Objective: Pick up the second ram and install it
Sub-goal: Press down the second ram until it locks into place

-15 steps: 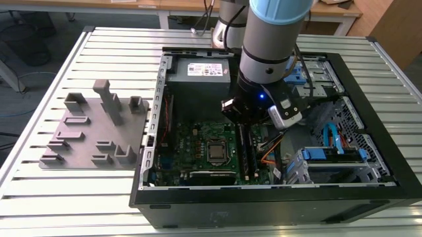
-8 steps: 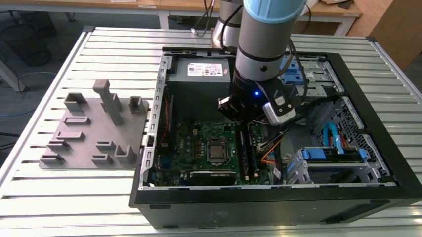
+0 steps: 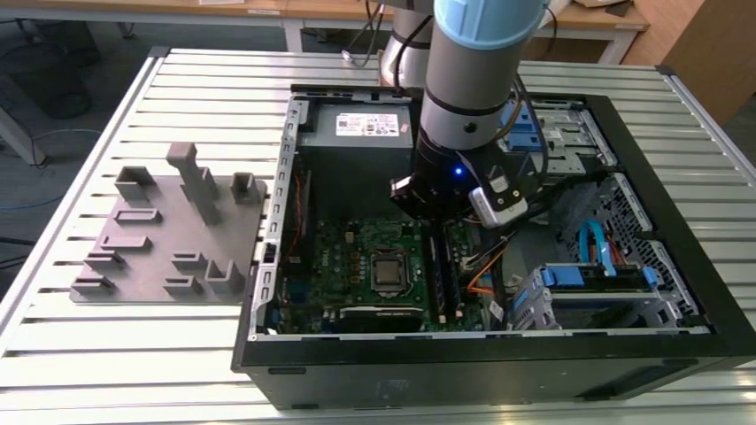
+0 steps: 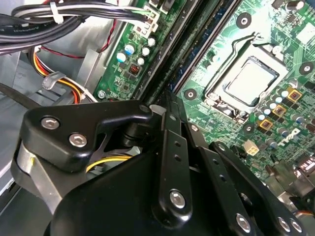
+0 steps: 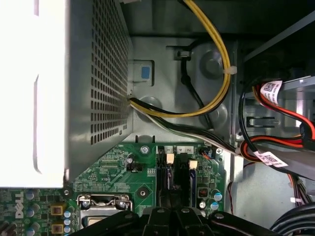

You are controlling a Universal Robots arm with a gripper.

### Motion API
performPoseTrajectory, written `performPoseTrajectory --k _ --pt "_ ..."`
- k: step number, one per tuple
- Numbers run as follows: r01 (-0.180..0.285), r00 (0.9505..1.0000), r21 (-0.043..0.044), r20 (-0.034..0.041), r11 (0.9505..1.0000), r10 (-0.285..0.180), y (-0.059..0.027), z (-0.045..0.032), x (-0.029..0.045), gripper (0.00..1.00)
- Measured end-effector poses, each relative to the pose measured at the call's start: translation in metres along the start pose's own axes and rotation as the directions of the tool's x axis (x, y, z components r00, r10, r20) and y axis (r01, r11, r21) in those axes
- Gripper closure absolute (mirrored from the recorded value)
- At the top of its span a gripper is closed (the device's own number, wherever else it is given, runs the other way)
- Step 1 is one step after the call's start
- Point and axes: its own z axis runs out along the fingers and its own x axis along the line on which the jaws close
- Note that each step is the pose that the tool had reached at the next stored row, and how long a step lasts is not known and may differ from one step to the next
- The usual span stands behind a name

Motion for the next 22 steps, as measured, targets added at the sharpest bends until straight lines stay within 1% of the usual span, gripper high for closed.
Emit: performPoseTrajectory --k 3,5,6,8,10,12,13,14,16,17,20,22 --pt "0.0 1.0 0.0001 0.0 1.0 0.0 0.0006 0.0031 0.0001 0.9" --pt "0.0 1.0 -0.0004 0.0001 1.0 0.0 0.0007 0.0035 0.0 0.9" --pt "0.0 1.0 -0.0005 0.0001 1.0 0.0 0.0009 0.0027 -0.0001 0.9" --pt "0.0 1.0 -0.0039 0.0014 1.0 0.0 0.0013 -0.0009 -0.0003 0.9" --pt "0.0 1.0 -0.0012 0.0008 1.0 0.0 0.0005 -0.0068 -0.0002 0.9" --pt "0.0 1.0 -0.0009 0.0011 1.0 0.0 -0.0008 -0.0079 -0.0003 0.9" --pt "0.0 1.0 0.0014 0.001 1.0 0.0 -0.0028 -0.008 -0.0003 0.9" --pt "0.0 1.0 0.0064 0.0009 1.0 0.0 -0.0053 -0.0081 -0.0002 0.9" --pt "0.0 1.0 0.0202 0.001 0.9998 0.0 -0.0103 -0.0081 -0.0003 0.9" --pt "0.001 1.0 0.0254 0.0011 0.9997 -0.001 -0.013 -0.008 -0.0003 0.9" --pt "0.001 1.0 0.0328 0.0009 0.9995 -0.001 -0.023 -0.0076 -0.0003 0.9" --pt "0.001 1.0 0.0337 0.0011 0.9994 -0.001 -0.031 -0.0068 -0.0004 0.9"
